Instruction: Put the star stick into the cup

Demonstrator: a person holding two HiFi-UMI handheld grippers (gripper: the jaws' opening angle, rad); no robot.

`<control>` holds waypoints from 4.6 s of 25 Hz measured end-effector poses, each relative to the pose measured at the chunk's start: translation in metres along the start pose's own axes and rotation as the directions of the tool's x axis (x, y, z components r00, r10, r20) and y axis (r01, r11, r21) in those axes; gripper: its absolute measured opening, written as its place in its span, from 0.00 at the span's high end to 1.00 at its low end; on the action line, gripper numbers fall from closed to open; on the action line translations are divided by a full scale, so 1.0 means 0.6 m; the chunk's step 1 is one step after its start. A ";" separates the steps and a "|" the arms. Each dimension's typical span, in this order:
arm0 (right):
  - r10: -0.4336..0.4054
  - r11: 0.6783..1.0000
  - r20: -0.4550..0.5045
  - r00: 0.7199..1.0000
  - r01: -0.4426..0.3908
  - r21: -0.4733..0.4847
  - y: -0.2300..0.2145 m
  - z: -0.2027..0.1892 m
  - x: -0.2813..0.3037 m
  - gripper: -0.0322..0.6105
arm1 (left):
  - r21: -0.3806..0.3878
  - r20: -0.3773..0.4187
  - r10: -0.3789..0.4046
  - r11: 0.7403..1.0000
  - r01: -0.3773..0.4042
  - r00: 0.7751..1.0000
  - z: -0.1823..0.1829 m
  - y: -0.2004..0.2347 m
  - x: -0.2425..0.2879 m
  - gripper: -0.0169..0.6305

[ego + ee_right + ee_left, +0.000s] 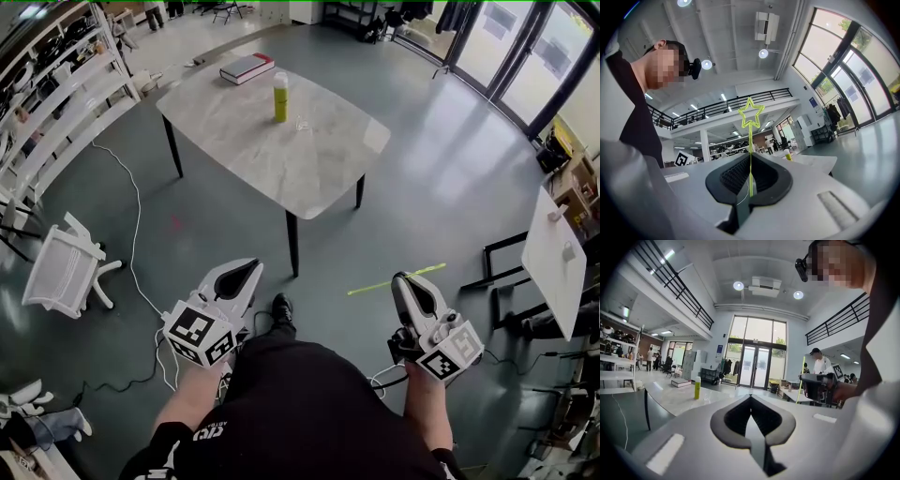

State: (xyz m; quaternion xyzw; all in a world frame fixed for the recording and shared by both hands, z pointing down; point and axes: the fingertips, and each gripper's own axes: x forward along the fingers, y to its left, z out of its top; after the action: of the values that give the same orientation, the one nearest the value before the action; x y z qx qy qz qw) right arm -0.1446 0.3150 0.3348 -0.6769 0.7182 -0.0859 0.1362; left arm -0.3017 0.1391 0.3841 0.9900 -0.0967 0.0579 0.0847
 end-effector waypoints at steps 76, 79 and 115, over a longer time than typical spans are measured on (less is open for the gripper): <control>0.401 0.916 -0.172 0.900 -0.395 0.070 -0.644 0.141 0.646 0.92 | -0.041 0.003 0.357 0.934 -0.356 0.934 0.112 0.351 0.634 0.97; 0.407 0.913 -0.178 0.896 -0.398 0.084 -0.648 0.136 0.676 0.92 | -0.050 -0.011 0.354 0.934 -0.355 0.935 0.104 0.371 0.644 0.97; 0.522 0.853 -0.318 0.792 -0.479 0.208 -0.760 -0.072 1.020 0.92 | -0.118 -0.088 0.391 0.909 -0.400 0.916 0.007 0.589 0.854 0.97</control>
State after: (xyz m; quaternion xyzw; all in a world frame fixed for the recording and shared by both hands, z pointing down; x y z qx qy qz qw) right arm 0.2461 -0.3284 0.4678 -0.4255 0.8779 -0.2119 0.0582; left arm 0.1271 -0.2966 0.5025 0.9397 -0.2961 0.0980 0.1404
